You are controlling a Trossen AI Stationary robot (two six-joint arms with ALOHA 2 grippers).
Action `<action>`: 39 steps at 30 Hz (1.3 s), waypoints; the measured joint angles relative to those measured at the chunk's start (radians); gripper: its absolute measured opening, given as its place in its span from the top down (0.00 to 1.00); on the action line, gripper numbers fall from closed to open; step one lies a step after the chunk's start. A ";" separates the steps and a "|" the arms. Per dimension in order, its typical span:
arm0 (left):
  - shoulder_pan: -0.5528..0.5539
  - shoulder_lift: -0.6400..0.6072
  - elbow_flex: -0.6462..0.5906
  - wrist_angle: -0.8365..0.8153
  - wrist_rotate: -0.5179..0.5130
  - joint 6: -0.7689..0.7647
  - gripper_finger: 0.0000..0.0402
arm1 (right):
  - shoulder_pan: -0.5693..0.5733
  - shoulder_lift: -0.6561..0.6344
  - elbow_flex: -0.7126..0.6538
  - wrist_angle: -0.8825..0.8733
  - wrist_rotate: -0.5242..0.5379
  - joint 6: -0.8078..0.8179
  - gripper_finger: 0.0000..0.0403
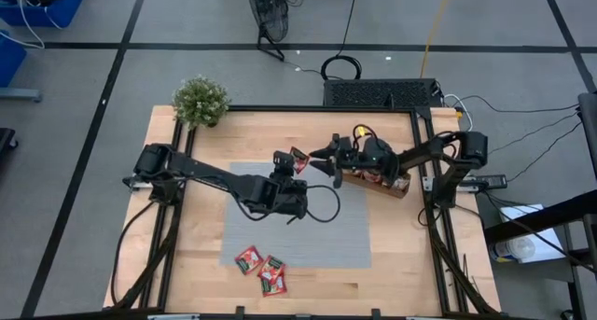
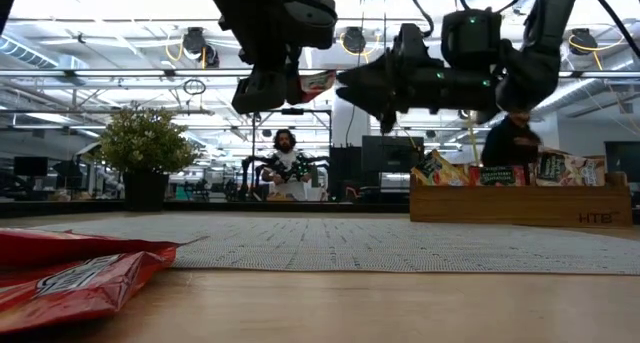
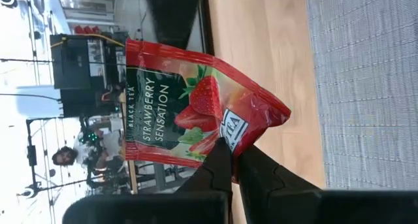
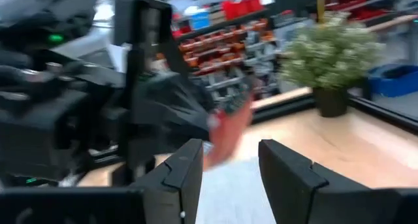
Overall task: Pick & Place Tea
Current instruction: Put the red tea bag into the middle section of the wooden organizer
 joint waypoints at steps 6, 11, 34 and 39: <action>0.008 -0.001 0.000 0.000 0.018 0.000 0.97 | 0.006 0.000 0.049 -0.015 -0.089 0.011 0.67; 0.008 -0.002 0.000 0.006 0.020 0.000 0.97 | 0.006 0.000 0.079 -0.102 -0.089 -0.011 0.67; -0.019 -0.057 0.002 0.115 0.295 -0.363 0.87 | -0.005 -0.125 0.041 -0.203 0.017 -0.231 1.00; -0.044 -0.127 -0.061 0.219 0.431 -0.378 0.81 | 0.022 -0.360 -0.059 -0.394 0.098 -0.363 1.00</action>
